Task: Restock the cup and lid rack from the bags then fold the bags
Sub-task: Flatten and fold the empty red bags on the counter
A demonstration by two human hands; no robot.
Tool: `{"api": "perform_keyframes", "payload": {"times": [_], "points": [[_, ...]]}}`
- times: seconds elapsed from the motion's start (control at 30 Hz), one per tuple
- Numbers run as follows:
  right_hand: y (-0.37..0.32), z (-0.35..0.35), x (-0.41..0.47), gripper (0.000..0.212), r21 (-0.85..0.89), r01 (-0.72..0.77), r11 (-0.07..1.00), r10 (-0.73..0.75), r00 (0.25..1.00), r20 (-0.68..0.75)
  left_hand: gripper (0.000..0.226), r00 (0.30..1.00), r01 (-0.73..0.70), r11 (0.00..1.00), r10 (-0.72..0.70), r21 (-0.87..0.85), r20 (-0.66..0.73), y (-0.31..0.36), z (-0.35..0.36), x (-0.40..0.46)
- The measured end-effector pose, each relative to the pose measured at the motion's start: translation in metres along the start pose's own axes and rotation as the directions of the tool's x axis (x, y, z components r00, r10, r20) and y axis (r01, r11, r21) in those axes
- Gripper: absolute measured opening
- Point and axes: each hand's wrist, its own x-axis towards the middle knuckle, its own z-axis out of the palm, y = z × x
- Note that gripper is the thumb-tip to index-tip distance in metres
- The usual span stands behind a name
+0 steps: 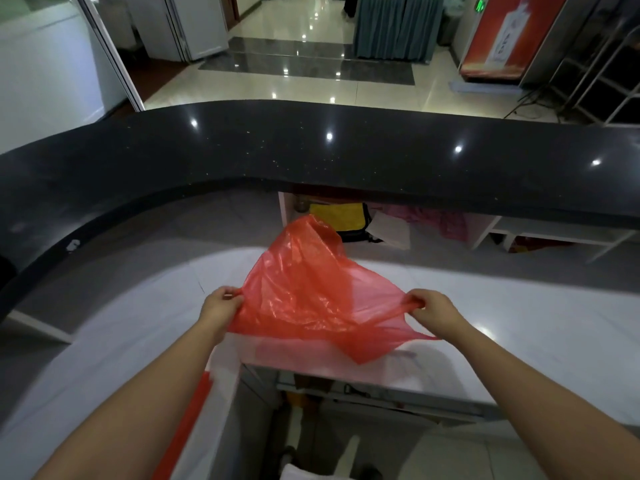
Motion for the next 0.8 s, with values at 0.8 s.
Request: {"api": "perform_keyframes", "payload": {"times": [0.8], "points": [[0.052,0.015,-0.045,0.035,-0.026,-0.102,0.994,0.105,0.936,0.337,0.047,0.99,0.031,0.86,-0.096,0.51,0.102,-0.049,0.001,-0.031]]}}
